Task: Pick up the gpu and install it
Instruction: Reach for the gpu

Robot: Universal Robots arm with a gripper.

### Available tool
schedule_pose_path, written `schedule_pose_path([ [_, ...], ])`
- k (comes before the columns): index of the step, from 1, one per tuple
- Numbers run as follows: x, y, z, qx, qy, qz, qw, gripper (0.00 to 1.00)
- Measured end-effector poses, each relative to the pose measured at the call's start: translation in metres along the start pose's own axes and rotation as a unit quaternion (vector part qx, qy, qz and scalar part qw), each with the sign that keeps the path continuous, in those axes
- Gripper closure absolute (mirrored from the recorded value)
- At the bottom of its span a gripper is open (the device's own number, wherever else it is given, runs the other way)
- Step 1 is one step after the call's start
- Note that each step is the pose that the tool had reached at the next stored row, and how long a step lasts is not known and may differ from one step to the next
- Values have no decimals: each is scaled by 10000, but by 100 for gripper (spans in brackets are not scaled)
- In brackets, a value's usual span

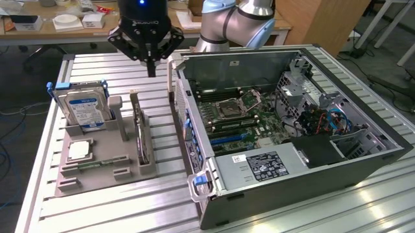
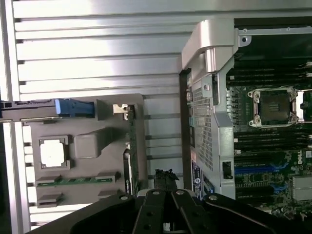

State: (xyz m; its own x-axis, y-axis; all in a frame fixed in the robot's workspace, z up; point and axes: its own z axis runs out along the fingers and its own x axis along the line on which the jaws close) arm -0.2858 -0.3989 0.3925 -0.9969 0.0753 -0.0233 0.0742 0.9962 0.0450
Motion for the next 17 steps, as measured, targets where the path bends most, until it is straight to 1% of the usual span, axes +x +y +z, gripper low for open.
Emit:
schedule_pose_path([
  [12,424,-32,-7,0,0,1,10000,90],
  [14,462,-35,-7,0,0,0,10000,90],
  [17,468,-35,-8,0,0,0,10000,90],
])
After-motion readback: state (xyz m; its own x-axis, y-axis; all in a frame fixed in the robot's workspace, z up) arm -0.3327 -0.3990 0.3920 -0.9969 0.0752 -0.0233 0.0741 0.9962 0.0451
